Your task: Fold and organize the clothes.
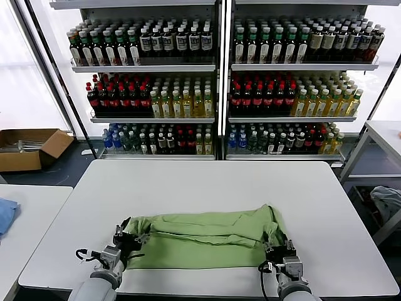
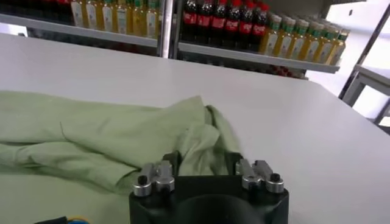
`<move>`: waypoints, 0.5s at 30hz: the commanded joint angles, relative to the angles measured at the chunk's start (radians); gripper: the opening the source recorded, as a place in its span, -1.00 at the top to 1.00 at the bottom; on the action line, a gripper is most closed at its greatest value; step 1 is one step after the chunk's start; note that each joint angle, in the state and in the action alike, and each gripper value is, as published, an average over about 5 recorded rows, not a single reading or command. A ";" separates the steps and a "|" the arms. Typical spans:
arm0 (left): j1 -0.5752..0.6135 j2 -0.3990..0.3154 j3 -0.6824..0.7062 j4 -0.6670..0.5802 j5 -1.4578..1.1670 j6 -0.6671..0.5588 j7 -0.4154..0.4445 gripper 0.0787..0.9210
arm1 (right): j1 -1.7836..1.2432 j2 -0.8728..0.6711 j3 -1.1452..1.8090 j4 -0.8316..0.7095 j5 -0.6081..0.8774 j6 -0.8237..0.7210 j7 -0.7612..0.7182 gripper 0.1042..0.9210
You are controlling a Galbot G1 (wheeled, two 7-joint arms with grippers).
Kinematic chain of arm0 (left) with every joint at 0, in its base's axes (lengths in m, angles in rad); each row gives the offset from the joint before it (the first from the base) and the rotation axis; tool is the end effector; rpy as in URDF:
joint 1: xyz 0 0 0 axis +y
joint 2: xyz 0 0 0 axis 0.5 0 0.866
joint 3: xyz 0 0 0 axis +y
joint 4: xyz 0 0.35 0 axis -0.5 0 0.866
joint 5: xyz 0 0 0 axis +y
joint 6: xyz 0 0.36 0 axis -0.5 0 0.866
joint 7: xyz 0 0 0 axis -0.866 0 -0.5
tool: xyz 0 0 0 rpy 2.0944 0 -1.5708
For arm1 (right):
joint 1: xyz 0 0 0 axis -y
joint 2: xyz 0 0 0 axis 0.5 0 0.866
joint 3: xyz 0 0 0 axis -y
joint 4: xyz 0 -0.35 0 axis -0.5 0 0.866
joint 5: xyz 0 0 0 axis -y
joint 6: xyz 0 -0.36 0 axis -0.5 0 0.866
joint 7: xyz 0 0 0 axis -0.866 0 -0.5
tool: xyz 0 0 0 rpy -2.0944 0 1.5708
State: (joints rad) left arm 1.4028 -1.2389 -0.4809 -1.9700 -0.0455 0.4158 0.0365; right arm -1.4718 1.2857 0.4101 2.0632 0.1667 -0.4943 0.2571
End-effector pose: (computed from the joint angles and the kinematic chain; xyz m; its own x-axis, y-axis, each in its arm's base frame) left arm 0.2399 0.0551 -0.3059 -0.9170 0.0873 0.3892 0.1894 0.9540 0.2325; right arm 0.2120 -0.0161 -0.2963 -0.9029 0.0690 0.4242 0.0022 0.9878 -0.1559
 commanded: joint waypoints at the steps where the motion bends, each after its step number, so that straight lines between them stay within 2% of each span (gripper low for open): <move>1: 0.015 -0.024 -0.030 -0.082 -0.001 0.021 -0.025 -0.59 | -0.008 -0.019 0.066 0.144 0.077 0.005 0.004 -0.43; 3: 0.015 -0.034 -0.042 -0.081 -0.035 0.033 -0.041 -0.69 | -0.009 -0.030 0.083 0.179 0.088 0.005 0.003 -0.55; 7: 0.013 -0.053 -0.051 -0.068 -0.111 0.055 -0.065 -0.76 | -0.011 -0.046 0.095 0.215 0.093 0.003 0.002 -0.73; 15: 0.007 -0.087 -0.056 -0.008 -0.206 0.085 -0.091 -0.77 | -0.018 -0.046 0.074 0.219 0.087 0.005 -0.001 -0.76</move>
State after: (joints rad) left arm 1.4079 -1.2950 -0.5249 -2.0074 -0.1403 0.4716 -0.0256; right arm -1.4850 1.2503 0.4669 2.2241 0.2318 -0.4913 0.2569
